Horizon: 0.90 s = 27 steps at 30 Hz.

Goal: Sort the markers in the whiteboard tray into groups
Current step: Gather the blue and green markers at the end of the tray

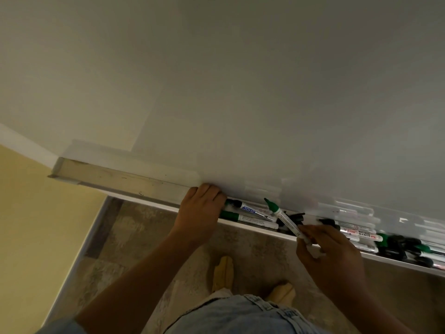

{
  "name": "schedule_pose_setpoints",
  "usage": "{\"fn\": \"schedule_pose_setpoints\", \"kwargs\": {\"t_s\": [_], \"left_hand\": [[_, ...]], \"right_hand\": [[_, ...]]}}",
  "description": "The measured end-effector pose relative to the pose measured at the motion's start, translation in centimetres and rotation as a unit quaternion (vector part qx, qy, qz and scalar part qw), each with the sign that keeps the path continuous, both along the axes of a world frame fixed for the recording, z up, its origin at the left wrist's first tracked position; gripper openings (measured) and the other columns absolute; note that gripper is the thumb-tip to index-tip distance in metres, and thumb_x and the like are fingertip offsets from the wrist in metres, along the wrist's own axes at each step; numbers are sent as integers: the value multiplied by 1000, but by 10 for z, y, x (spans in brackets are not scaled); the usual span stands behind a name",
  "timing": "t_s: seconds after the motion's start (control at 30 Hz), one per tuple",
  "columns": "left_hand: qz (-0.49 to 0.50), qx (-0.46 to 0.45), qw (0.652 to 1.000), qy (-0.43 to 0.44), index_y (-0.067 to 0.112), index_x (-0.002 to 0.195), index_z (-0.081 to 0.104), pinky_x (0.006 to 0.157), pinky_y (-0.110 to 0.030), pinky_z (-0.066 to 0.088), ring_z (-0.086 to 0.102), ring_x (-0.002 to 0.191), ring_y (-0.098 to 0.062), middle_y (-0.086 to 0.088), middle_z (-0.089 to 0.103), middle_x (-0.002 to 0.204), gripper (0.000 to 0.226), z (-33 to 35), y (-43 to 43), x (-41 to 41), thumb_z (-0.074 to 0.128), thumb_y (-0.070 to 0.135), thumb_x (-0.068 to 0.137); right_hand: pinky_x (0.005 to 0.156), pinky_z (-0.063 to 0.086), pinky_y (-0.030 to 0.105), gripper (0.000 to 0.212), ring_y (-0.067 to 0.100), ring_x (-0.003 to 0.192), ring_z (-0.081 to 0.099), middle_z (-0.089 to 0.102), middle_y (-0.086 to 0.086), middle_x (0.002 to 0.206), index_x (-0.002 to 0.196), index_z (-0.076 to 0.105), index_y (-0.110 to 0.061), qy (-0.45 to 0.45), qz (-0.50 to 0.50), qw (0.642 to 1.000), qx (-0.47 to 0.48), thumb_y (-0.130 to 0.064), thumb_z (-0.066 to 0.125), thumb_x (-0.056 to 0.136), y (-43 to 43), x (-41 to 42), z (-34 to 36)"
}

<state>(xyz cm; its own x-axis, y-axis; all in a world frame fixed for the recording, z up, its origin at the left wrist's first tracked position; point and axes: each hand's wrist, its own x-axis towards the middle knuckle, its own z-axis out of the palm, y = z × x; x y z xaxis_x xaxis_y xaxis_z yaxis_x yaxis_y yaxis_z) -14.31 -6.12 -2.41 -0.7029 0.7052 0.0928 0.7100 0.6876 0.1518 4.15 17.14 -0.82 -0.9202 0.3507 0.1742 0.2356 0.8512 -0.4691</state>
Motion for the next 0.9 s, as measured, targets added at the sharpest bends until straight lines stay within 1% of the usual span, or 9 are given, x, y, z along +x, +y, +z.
{"fn": "schedule_pose_setpoints", "kwargs": {"t_s": [0.17,0.37,0.5,0.57,0.6,0.67,0.7,0.8,0.9], "left_hand": [[68,120,990,-23,17,100,65,81,-38,46,56,96,-22,-2,65,100,15,16,-2,0,61,24,87],[98,125,985,-72,14,107,67,83,-39,48,58,98,-24,-5,66,104,18,15,-4,2,62,18,90],[154,228,946,-170,14,117,64,80,-24,49,58,92,-12,-2,63,104,25,14,-6,10,59,15,93],[207,316,882,-281,19,120,64,74,-8,46,60,88,-1,1,63,105,27,18,-5,17,57,13,94],[237,370,826,-353,22,117,66,70,-6,47,62,86,3,3,65,103,27,22,-3,20,58,11,94],[269,463,710,-457,24,108,70,67,-11,50,64,81,2,4,68,92,27,31,1,26,59,6,92],[273,489,673,-484,22,105,71,67,-15,51,65,80,-3,4,69,86,26,34,2,28,59,4,91],[267,529,597,-541,17,101,69,66,-22,53,69,87,-16,0,72,83,18,48,7,34,64,8,86],[260,545,560,-568,17,97,69,65,-24,53,71,87,-18,-5,75,90,22,62,12,40,69,22,75]], "right_hand": [[53,55,31,32,9,70,60,68,-5,96,104,74,-16,-2,-4,1000,0,-14,79,72,1,2,2],[56,50,23,26,8,67,58,69,-2,96,103,75,-15,2,0,1000,7,-17,74,77,-2,2,-1],[55,48,20,30,5,66,56,67,-5,95,103,73,-17,-1,-5,1000,-3,-12,78,74,-4,3,2],[58,41,12,32,2,66,52,67,-6,94,103,73,-17,-4,-3,1000,-6,-10,79,72,-7,4,7],[60,38,10,34,-1,66,50,66,-7,93,103,73,-17,-5,-2,1000,-10,-9,81,70,-9,5,11],[62,37,8,41,-9,70,49,63,-11,92,103,73,-17,-7,-6,1000,-26,-6,84,65,-12,7,18],[62,38,8,43,-11,71,50,62,-13,92,103,73,-18,-8,-8,999,-37,-5,85,64,-14,8,23],[60,41,4,46,-8,77,55,59,-19,88,104,73,-23,-5,-7,998,-70,-4,85,64,-18,10,38],[64,42,3,47,-6,77,56,57,-24,89,103,73,-26,0,1,997,-78,-3,84,63,-20,10,51]]}}
